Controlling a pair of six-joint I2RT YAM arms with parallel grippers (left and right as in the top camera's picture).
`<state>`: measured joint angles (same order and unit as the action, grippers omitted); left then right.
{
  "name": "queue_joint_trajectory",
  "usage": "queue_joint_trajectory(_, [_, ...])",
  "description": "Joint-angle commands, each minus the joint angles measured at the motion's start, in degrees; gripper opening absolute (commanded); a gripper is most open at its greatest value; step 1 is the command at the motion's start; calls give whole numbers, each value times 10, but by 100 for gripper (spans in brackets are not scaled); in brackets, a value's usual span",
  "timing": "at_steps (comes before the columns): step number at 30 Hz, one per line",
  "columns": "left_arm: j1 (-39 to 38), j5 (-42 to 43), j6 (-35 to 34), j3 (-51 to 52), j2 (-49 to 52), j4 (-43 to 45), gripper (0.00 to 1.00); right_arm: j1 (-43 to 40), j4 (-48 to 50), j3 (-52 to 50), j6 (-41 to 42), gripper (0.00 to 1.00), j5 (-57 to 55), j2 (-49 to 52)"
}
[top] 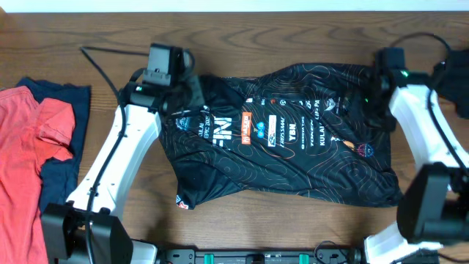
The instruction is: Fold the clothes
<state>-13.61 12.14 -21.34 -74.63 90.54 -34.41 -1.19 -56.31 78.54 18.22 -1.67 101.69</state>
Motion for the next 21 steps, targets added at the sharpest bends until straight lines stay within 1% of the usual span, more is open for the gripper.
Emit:
queue_joint_trajectory(1, [-19,5,7,-32,17,2,32,31,-4,69,-21,92,0,26])
queue_joint_trajectory(6, [-32,3,1,-37,65,6,37,59,-43,140,-43,94,-16,34])
queue_joint_trajectory(8, [-34,8,1,-37,95,9,38,70,-77,173,-47,94,-44,34])
queue_joint_trajectory(10, [-35,16,1,-37,123,16,42,77,-111,201,-51,95,-60,34])
queue_joint_trajectory(12, [-35,23,1,-38,144,25,42,83,-144,227,-55,95,-61,34])
queue_joint_trajectory(14, [-35,23,0,-40,159,27,43,87,-170,252,-54,96,-68,34])
queue_joint_trajectory(17, [-35,22,1,-41,174,27,47,94,-194,280,-54,97,-76,33])
queue_joint_trajectory(21, [-35,23,1,-41,192,36,47,106,-223,318,-54,99,-76,32])
